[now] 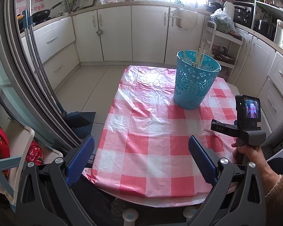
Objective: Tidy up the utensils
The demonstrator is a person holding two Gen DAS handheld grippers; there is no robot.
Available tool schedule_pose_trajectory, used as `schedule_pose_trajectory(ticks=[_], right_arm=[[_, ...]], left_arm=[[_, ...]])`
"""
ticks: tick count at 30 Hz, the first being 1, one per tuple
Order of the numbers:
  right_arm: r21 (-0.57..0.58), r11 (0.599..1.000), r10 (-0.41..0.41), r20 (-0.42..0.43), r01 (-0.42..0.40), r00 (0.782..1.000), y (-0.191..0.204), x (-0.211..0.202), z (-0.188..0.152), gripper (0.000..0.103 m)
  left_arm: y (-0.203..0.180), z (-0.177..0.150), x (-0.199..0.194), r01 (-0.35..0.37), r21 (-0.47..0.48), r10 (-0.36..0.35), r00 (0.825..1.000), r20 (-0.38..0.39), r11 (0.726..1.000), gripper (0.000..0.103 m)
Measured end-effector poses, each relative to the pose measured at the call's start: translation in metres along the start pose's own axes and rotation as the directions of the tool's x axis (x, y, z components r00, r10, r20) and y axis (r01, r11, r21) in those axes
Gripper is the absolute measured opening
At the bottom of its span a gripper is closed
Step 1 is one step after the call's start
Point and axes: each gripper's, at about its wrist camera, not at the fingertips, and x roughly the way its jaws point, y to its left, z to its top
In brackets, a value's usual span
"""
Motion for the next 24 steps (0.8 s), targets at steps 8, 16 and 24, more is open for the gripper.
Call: schedule_pose_trajectory(ticks=[8, 16, 24], right_arm=[[-0.016, 1.0, 0.001, 0.011, -0.001, 1.0, -0.002, 0.012, 0.017, 0.096], [-0.013, 1.0, 0.005, 0.009, -0.005, 1.0, 0.0, 0.016, 0.021, 0.096], [-0.013, 1.0, 0.005, 0.009, -0.005, 1.0, -0.001, 0.016, 0.02, 0.096]], left_arm=[[0.002, 0.006, 0.026, -0.006, -0.011, 0.006, 1.0, -0.022, 1.0, 0.096], [0.001, 0.017, 0.05, -0.021, -0.006, 0.021, 1.0, -0.017, 1.0, 0.096], [0.018, 0.024, 0.084, -0.035, -0.061, 0.034, 0.999, -0.017, 0.998, 0.096]])
